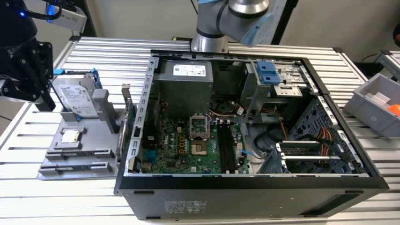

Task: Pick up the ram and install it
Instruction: 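Pick up the ram and move it above insertion slot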

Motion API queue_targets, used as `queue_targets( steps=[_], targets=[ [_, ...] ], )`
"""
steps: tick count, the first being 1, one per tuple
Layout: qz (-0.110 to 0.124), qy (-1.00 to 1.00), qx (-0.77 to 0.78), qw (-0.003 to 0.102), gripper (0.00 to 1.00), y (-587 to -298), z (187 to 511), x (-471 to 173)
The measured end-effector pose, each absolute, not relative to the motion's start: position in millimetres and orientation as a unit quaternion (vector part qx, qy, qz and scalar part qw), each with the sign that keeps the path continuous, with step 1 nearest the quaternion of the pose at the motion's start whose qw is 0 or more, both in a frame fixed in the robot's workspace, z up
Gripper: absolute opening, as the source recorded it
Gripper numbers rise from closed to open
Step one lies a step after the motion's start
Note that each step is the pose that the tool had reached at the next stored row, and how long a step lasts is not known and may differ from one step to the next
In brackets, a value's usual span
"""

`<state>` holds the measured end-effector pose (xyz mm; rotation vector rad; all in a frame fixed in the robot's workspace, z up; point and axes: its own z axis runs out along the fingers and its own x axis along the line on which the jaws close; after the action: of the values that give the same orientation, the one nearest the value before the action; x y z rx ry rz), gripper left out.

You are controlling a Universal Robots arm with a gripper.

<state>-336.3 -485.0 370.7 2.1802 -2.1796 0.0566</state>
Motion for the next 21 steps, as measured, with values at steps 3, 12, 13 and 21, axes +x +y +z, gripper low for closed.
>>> queue_targets(
  steps=[3,12,13,21],
  targets=[
    [0.016,-0.705,0.708,0.027,0.00,-485.0,370.9,-336.4],
    [0.002,-0.702,0.712,0.013,0.00,-485.3,370.7,-336.3],
    [0.002,-0.700,0.714,0.013,0.00,-485.3,370.7,-336.3],
    [0.003,-0.678,0.735,0.013,0.00,-485.4,370.7,-336.8]
  ],
)
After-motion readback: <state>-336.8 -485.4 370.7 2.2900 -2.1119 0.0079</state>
